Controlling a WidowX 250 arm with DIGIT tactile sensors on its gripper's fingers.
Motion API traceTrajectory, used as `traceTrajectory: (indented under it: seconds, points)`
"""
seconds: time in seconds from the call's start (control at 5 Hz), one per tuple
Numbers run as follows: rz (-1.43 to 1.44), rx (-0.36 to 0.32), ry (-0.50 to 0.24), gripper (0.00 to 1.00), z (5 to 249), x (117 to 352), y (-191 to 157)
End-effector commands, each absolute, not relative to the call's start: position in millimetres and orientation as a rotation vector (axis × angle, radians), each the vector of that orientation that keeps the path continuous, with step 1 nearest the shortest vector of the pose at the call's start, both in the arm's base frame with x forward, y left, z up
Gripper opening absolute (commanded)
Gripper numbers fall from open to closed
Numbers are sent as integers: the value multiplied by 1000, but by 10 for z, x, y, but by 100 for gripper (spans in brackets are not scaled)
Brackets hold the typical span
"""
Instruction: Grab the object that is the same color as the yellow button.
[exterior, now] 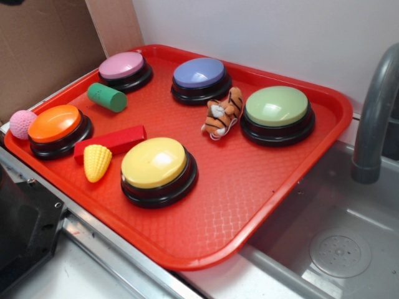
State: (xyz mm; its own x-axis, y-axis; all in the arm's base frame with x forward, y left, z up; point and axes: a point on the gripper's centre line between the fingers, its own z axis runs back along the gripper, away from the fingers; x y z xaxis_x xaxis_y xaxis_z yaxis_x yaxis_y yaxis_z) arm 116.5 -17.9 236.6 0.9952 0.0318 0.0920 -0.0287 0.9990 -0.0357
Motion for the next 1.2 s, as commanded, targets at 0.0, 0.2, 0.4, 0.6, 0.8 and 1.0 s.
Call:
traceTrajectory:
  seconds: [0.0, 0.2, 0.4, 0.6, 0.8, 1.0]
  points:
    - [30, -34, -93, 100, 2366, 1165, -179]
    - [235, 49, -142, 100, 2242, 1164, -121]
    - [277, -2, -181, 100, 2139, 1180, -80]
    - [449, 10, -170, 100, 1783, 1189, -6]
    - [596, -67, -145, 100, 1430, 1218, 98]
    - [716, -78, -114, 100, 1198, 1253, 118]
